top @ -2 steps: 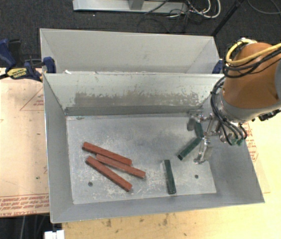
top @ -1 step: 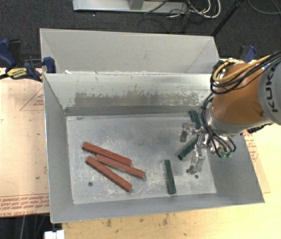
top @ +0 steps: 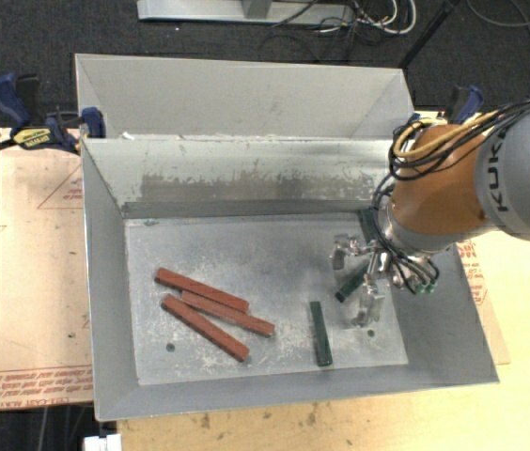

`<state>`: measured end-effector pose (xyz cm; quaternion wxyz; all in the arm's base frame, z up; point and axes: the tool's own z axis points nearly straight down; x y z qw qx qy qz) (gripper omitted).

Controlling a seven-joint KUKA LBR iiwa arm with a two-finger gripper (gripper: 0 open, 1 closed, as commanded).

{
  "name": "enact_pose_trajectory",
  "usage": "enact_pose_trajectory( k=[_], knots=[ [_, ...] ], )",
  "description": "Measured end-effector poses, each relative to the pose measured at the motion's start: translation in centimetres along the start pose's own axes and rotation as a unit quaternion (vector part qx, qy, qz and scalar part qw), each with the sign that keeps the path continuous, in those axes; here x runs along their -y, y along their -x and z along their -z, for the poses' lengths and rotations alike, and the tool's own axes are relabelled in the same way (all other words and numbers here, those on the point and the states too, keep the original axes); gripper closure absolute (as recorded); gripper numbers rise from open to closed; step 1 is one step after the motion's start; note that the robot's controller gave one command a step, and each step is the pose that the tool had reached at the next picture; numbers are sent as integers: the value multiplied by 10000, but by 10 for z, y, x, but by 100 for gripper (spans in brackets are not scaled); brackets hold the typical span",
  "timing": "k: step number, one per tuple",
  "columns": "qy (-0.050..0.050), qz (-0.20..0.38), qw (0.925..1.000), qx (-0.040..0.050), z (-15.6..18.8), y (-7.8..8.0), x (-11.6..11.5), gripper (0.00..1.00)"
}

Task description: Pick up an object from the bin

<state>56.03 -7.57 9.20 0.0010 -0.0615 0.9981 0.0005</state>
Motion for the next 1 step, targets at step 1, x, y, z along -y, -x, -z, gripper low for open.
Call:
enact_pose_trajectory(
  k=[1],
  knots=[
    [-2, 836, 9965, 6, -22, 17, 11, 100]
  ],
)
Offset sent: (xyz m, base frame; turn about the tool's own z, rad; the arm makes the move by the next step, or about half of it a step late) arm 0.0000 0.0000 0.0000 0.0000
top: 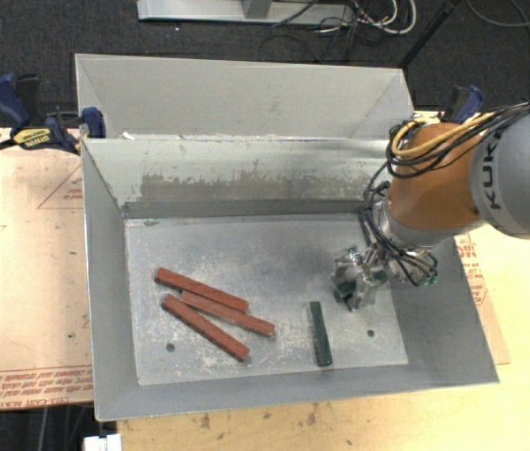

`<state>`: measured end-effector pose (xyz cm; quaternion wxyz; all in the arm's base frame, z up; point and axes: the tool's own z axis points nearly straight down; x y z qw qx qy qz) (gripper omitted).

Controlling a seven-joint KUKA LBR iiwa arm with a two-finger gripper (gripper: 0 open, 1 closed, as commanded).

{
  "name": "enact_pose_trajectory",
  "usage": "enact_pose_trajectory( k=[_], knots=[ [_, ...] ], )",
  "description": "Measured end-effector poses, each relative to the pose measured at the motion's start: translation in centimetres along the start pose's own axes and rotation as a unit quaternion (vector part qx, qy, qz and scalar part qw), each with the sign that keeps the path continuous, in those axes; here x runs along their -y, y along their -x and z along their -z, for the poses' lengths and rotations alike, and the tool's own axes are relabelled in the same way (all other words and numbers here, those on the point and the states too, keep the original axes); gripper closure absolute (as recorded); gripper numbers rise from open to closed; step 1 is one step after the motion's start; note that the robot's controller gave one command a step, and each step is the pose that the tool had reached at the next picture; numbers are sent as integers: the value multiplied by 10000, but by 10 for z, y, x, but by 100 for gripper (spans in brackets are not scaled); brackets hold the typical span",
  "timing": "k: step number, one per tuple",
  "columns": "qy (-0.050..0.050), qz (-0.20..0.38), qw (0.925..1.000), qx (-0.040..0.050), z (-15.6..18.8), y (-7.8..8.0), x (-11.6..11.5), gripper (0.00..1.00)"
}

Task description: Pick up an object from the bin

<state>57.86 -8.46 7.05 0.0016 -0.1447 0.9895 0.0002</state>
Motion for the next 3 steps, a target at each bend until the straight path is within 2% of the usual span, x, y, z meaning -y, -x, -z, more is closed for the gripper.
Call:
enact_pose_trajectory(
  k=[1, 2, 3],
  knots=[
    [0, 1, 10000, 0, 0, 0, 0, 100],
    [2, 104, 9999, 3, 70, 64, 20, 100],
    [2, 102, 9999, 3, 70, 64, 20, 100]
  ],
)
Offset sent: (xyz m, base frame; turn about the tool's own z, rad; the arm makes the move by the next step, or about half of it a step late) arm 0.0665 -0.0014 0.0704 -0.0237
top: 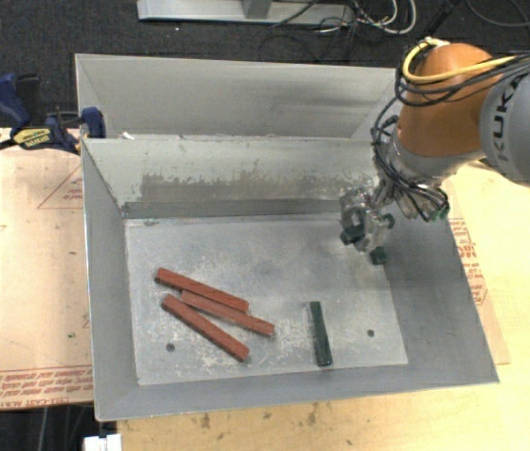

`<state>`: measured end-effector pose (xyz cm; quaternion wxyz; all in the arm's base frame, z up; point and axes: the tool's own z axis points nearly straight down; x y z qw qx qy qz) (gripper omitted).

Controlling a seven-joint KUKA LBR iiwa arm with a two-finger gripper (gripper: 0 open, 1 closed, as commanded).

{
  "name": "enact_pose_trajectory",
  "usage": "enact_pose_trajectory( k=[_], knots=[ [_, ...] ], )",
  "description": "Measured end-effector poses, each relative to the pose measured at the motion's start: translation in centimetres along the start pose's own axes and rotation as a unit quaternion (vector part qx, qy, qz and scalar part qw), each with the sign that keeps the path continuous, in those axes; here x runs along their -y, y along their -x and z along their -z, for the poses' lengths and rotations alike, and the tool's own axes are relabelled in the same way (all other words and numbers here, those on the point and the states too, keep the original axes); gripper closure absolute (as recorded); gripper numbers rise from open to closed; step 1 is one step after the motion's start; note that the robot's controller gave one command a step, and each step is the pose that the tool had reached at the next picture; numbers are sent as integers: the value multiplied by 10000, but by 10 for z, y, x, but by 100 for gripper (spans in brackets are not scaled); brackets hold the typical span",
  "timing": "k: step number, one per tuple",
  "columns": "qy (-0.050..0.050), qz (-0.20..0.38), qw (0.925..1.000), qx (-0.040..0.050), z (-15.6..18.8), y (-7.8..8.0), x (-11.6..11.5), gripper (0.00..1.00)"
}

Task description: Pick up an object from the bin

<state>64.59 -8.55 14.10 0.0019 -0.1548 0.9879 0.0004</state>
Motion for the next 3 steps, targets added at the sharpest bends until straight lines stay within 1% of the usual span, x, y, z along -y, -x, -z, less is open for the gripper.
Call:
enact_pose_trajectory(
  k=[1, 2, 3],
  knots=[
    [0, 15, 10000, 6, 0, -3, -1, 100],
    [1, -520, 9986, -6, -8, -7, -9, 100],
    [3, -443, 9990, -11, -12, -36, -23, 100]
  ],
)
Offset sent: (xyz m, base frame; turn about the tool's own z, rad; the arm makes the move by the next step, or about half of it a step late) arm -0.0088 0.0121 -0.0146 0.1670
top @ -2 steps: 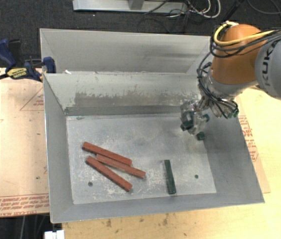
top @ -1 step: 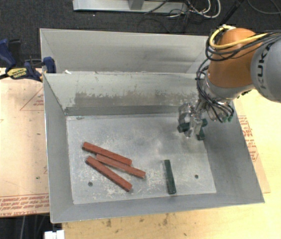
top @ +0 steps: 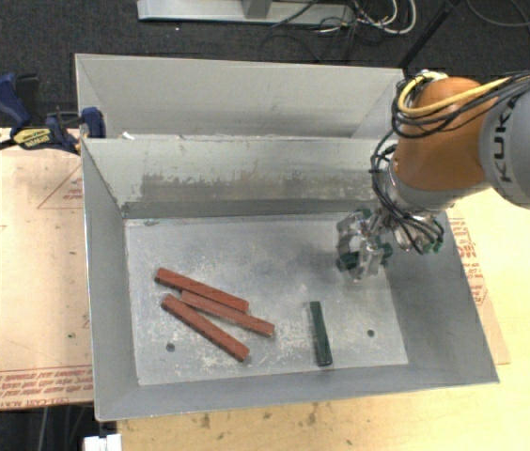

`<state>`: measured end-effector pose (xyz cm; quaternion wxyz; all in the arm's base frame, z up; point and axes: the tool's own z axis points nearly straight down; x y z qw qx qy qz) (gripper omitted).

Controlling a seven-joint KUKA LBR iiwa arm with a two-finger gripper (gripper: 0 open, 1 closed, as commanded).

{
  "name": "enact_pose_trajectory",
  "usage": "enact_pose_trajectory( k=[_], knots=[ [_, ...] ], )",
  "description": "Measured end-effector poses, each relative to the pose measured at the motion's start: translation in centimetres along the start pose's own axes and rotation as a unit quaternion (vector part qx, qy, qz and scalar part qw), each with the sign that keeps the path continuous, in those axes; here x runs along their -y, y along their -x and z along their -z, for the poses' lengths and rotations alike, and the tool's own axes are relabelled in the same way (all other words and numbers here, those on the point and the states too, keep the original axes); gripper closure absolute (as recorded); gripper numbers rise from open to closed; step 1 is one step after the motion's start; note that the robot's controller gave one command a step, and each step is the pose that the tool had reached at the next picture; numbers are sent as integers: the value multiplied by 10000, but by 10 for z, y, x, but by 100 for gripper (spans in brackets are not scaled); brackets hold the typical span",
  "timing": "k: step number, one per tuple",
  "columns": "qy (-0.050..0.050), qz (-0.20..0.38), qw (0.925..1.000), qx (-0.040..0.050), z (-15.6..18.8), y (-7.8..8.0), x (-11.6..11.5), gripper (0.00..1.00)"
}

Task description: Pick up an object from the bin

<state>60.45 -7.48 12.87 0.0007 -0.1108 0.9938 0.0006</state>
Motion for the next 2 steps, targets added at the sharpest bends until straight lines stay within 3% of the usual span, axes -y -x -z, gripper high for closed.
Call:
enact_pose_trajectory(
  k=[1, 2],
  knots=[
    [2, 563, 9984, 0, 3, 7, 25, 100],
    [-2, 460, 9989, 10, 88, 9, -31, 100]
  ],
)
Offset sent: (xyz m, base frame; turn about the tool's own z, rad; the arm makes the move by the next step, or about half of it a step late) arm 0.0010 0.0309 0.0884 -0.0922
